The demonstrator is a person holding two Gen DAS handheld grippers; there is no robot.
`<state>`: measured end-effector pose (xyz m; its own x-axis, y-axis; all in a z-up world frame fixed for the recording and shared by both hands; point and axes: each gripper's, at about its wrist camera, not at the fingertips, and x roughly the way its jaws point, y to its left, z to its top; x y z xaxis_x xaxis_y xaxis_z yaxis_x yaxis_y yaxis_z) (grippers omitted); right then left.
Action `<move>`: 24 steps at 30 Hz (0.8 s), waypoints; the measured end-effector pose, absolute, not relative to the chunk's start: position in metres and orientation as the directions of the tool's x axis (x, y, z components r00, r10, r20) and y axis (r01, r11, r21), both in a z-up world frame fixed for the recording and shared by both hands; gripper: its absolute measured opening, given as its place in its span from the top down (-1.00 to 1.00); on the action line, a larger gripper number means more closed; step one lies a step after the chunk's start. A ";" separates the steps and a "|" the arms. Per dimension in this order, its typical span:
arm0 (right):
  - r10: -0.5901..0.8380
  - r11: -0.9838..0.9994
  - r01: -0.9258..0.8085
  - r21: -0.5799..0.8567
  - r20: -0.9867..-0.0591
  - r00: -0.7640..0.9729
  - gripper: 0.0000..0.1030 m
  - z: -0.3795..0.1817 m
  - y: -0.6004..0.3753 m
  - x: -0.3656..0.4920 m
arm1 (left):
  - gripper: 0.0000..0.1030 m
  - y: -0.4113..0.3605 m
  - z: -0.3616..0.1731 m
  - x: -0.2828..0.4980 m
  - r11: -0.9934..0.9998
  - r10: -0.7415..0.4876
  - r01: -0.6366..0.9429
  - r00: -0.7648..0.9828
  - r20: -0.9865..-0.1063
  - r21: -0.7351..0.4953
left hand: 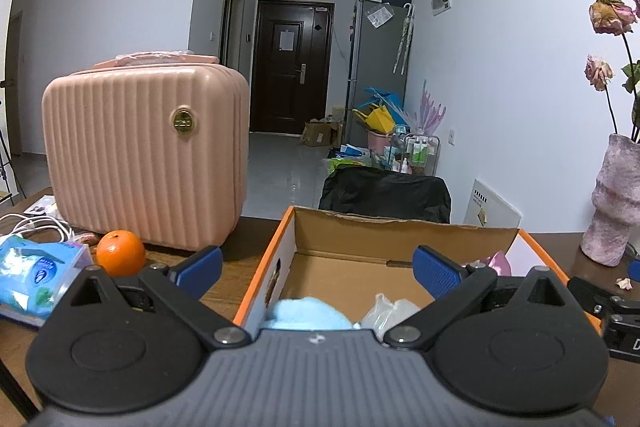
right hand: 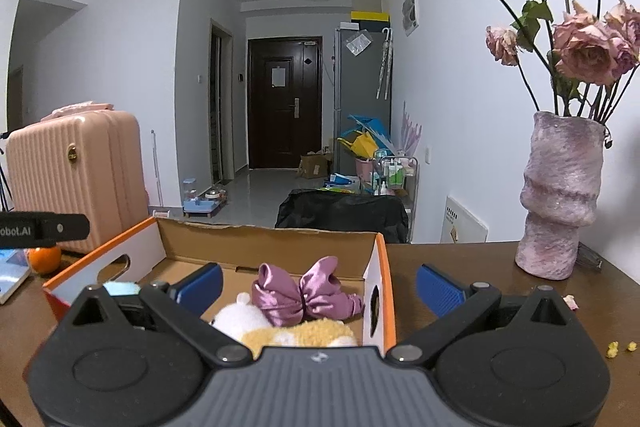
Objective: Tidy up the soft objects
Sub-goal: 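Withdraw both grippers from the box back toward the remaining items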
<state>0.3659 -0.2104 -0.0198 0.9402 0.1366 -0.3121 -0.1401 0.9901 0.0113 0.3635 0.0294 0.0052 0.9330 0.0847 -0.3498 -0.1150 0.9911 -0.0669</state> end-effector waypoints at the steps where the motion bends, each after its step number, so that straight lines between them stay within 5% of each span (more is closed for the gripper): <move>1: 0.137 0.990 -0.141 0.009 -0.311 0.940 -1.00 -0.020 -0.211 0.362 | -1.00 0.030 0.004 0.361 0.991 0.085 -0.115 0.933 -0.351 -0.065; 24: 0.150 0.986 -0.166 -0.024 -0.311 0.939 -1.00 -0.032 -0.226 0.278 | -1.00 0.045 -0.009 0.292 0.996 0.060 -0.081 0.931 -0.361 -0.042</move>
<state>0.2777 -0.2260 -0.0317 0.9385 0.1501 -0.3108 -0.1656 0.9859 -0.0238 0.2917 0.0453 -0.0087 0.9307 0.0605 -0.3607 -0.0810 0.9958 -0.0420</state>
